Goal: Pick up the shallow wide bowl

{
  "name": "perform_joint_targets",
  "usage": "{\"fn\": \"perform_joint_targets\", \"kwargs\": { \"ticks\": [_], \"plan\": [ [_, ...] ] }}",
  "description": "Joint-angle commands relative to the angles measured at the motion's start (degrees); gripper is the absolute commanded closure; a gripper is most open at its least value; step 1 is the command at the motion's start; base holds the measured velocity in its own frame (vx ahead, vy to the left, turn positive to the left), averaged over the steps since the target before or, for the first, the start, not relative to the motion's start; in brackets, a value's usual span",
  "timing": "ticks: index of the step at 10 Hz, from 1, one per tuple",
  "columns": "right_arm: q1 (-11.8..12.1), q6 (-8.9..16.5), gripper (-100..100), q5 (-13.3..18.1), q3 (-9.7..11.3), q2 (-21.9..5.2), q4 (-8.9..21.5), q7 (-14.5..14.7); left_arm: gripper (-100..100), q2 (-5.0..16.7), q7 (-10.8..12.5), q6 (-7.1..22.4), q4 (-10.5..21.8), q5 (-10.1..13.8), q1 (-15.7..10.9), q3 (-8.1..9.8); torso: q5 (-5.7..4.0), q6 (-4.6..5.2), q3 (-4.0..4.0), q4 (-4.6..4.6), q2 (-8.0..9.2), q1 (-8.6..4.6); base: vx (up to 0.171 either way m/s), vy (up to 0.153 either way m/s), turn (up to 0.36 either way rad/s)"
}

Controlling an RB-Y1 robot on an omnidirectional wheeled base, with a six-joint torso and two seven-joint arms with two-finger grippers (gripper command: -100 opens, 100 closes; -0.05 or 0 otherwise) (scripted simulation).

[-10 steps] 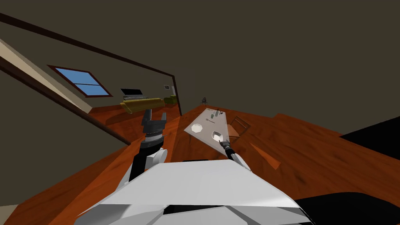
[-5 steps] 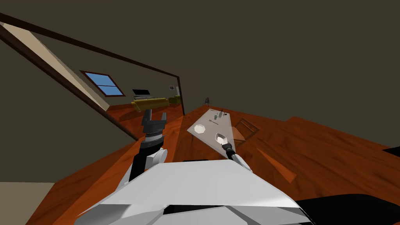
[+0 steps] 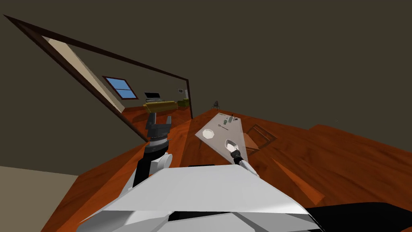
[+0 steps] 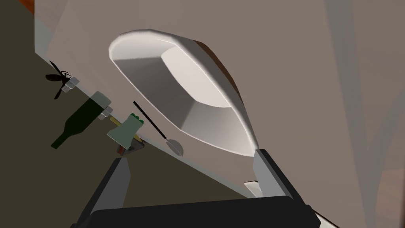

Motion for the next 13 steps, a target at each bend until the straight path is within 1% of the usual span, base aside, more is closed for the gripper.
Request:
{"fn": "perform_joint_targets", "kwargs": {
  "ticks": [1,2,3,5,6,8,9,11,13],
  "plan": [
    [-0.6,0.81,-100,0.36,0.72,-0.61,2.09,1.26,0,0.0,0.0,0.0,0.0,0.0,0.0,0.0,0.0,0.0,0.0,0.0,0.0,0.0,0.049,0.034,0.048],
    [-1.25,1.37,-100,1.66,1.04,-0.98,4.2,2.9,0,0.0,0.0,0.0,0.0,0.0,0.0,0.0,0.0,0.03,0.01,0.0,0.04,-0.04,0.031,0.027,0.101],
    [-1.25,1.37,-100,1.66,1.04,-0.98,4.41,2.9,0,0.0,0.0,0.0,0.0,0.0,0.0,0.0,-0.01,0.01,0.04,0.01,0.08,-0.06,0.027,0.015,0.048],
    [-2.42,2.27,-100,3.91,1.68,-1.64,8.58,5.75,0,0.0,0.0,0.0,0.0,0.0,0.0,0.0,-0.01,0.02,0.04,0.01,0.08,-0.08,0.046,0.035,0.118],
    [-2.42,2.27,-100,3.91,1.68,-1.64,8.59,5.75,0,0.0,0.0,0.0,0.0,0.0,0.0,0.0,0.0,0.01,0.02,0.01,0.05,-0.03,0.039,0.02,0.04],
    [-3.29,2.9,-100,5.66,2.33,-2.14,12.1,7.99,0,0.0,0.0,0.0,0.0,0.0,0.0,0.0,-0.01,0.02,0.04,0.01,0.08,-0.08,0.047,0.024,0.088],
    [-3.29,2.9,-100,5.66,2.33,-2.14,12.1,7.99,0,0.0,0.0,0.0,0.0,0.0,0.0,0.0,0.0,0.02,0.02,0.01,0.05,-0.07,0.04,0.014,0.028],
    [-3.77,3.27,-100,6.88,2.95,-2.41,14.84,9.58,0,0.0,0.0,0.0,0.0,0.0,0.0,0.01,-0.01,0.03,0.05,0.01,0.1,-0.11,0.038,0.017,0.056],
    [-3.82,3.41,-100,7.54,3.47,-2.36,16.66,10.49,0,0.0,0.0,0.0,0.0,0.0,0.0,0.01,-0.01,0.04,0.05,0.01,0.09,-0.09,0.035,0.018,0.05]
  ]
}}
